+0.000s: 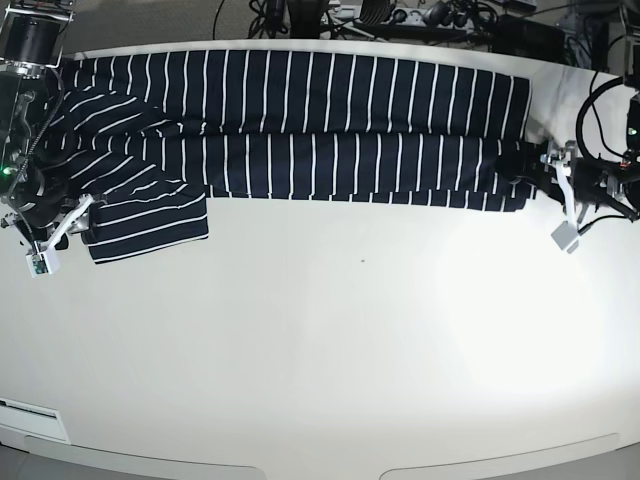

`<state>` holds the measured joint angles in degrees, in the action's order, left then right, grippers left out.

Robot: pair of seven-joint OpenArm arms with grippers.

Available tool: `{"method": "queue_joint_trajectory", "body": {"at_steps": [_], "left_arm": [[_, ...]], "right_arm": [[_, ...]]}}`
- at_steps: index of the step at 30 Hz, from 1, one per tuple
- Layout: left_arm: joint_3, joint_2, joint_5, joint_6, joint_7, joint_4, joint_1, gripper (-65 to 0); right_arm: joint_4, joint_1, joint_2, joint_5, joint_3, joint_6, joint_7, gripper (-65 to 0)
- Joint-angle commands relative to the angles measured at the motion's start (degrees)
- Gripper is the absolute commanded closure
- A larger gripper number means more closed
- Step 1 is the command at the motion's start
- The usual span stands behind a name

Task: Fold the T-shirt properly
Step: 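Lower the folded hem with both grippers and flatten it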

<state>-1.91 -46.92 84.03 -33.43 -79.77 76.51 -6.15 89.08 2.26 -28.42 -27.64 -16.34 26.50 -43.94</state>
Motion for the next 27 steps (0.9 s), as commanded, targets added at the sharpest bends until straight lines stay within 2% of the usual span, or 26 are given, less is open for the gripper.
{"method": "queue_joint_trajectory", "body": {"at_steps": [1, 4, 6, 8, 12, 16, 19, 22, 25, 27], "left_arm": [[0.6, -1.5, 1.0, 0.0, -0.2, 0.6, -0.9, -37.7], [0.6, -1.5, 1.0, 0.1, -0.2, 0.6, -0.8, -37.7], [0.6, -1.5, 1.0, 0.1, -0.2, 0.6, -0.9, -37.7], [0.6, -1.5, 1.0, 0.1, -0.2, 0.6, -0.9, -37.7], [0.6, -1.5, 1.0, 0.0, -0.2, 0.6, -0.9, -37.7], [0.6, -1.5, 1.0, 0.0, -0.2, 0.6, -0.9, -37.7], [0.6, -1.5, 1.0, 0.0, -0.2, 0.6, -0.9, -37.7], [0.6, -1.5, 1.0, 0.0, -0.1, 0.6, -0.9, -37.7], [0.6, -1.5, 1.0, 0.0, -0.1, 0.6, -0.9, -37.7], [0.6, -1.5, 1.0, 0.0, -0.1, 0.6, -0.9, -37.7]], "right_arm": [[0.4, -0.8, -1.0, -0.8, -0.4, -0.2, 1.3, -34.3], [-3.1, -0.9, -1.0, -0.5, -0.5, -1.7, 1.8, -34.3], [-7.8, -1.2, -0.9, -0.7, -0.5, -1.7, 3.0, -34.3], [-12.7, -1.7, -0.9, -2.2, -0.5, -0.2, 5.0, -34.3], [-19.9, -3.8, -0.9, -7.4, -0.5, 4.4, 4.2, -34.3], [-20.2, -4.9, -0.9, -12.8, -0.5, 9.5, 0.9, -34.3], [-20.2, -6.1, -1.0, -15.0, -0.5, 11.8, -1.9, -34.3], [-20.2, -6.4, -1.0, -17.0, -0.5, 13.5, -2.3, -34.2], [-20.2, -6.8, -1.0, -19.5, -0.5, 13.5, -3.1, -27.2], [-20.2, -6.9, -1.0, -22.9, -0.5, 13.5, -5.1, -18.5]]}}
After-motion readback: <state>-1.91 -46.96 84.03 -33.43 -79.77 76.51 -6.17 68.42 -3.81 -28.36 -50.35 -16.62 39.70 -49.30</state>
